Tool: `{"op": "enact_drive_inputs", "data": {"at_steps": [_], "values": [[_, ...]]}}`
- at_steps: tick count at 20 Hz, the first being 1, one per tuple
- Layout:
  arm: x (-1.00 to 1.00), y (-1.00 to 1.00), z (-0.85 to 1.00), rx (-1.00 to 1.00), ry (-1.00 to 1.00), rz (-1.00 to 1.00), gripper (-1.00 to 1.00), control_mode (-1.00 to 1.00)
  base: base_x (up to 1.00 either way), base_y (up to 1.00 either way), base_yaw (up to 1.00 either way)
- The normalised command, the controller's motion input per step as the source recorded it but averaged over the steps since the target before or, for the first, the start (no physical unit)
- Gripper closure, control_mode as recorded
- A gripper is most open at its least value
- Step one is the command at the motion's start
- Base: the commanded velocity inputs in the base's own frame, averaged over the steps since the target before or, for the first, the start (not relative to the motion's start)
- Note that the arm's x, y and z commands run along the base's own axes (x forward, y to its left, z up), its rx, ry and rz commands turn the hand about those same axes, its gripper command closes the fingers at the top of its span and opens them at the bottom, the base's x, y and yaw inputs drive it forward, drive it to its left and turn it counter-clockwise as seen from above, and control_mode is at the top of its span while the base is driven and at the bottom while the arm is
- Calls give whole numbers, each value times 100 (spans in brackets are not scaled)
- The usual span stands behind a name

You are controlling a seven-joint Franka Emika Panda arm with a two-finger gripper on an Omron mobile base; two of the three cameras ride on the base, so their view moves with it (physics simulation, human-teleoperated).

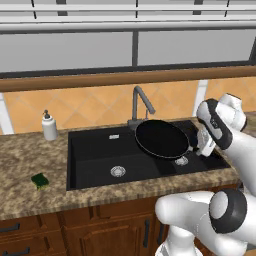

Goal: Pick the pan and sponge and place them into the sink. Then turn on the water.

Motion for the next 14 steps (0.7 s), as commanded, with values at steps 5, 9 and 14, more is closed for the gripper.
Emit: {"op": "enact_drive_inputs", "data": {"at_steps": [5, 9, 14], "values": [[-14, 67, 16, 0, -1, 16, 100, -100, 0, 0, 0], [-13, 89, 2, -1, -2, 5, 100, -100, 0, 0, 0], [-2, 100, -1, -7, 0, -4, 100, -100, 0, 0, 0]]}}
